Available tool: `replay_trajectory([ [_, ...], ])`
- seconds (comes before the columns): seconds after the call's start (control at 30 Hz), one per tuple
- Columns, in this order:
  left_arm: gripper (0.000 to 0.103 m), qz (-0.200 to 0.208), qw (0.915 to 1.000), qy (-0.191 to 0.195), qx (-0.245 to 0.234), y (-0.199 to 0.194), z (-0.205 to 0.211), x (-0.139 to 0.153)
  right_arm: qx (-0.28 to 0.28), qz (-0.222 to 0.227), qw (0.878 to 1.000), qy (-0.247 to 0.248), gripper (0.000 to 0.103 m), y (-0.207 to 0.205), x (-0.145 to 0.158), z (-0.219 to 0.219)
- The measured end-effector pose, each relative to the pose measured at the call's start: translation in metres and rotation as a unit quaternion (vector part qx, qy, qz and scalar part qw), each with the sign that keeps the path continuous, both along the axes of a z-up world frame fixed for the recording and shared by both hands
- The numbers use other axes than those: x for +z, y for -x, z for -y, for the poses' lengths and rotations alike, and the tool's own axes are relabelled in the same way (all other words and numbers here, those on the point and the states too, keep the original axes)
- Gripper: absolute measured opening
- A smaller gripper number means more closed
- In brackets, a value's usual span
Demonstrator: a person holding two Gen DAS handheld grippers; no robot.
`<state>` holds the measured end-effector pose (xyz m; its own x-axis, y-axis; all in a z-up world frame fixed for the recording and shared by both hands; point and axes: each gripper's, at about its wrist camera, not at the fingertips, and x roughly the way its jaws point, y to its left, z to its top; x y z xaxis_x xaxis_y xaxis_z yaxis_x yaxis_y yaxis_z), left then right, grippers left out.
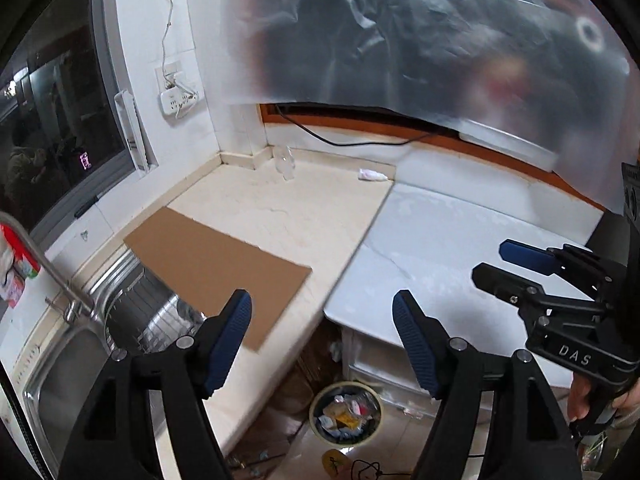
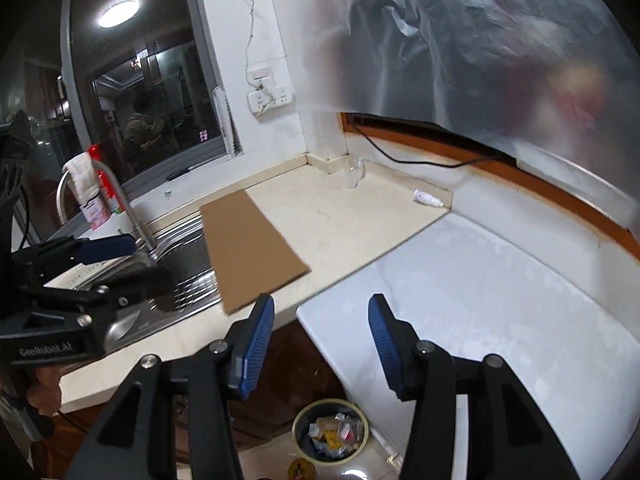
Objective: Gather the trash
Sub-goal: 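Raise both tools back up to the counter, then grasp the clear plastic bottle with left tool while right tool grasps white dropper bottle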
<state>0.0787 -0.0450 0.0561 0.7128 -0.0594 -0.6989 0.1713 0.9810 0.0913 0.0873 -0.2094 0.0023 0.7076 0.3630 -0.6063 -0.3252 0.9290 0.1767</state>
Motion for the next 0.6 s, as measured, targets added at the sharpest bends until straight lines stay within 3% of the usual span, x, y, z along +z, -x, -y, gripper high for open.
replay_trajectory([
  [0.37, 0.071, 0.004, 0.9990, -0.008, -0.043, -0.116, -0.037, 0.008, -0.048, -0.019, 0.998, 0.034, 0.049, -0.098, -0.004, -0.005],
  [0.6, 0.072, -0.026, 0.9966, -0.030, -0.072, -0.205, -0.066, -0.009, -0.061, -0.034, 0.997, 0.042, 0.049, -0.162, -0.013, -0.001],
])
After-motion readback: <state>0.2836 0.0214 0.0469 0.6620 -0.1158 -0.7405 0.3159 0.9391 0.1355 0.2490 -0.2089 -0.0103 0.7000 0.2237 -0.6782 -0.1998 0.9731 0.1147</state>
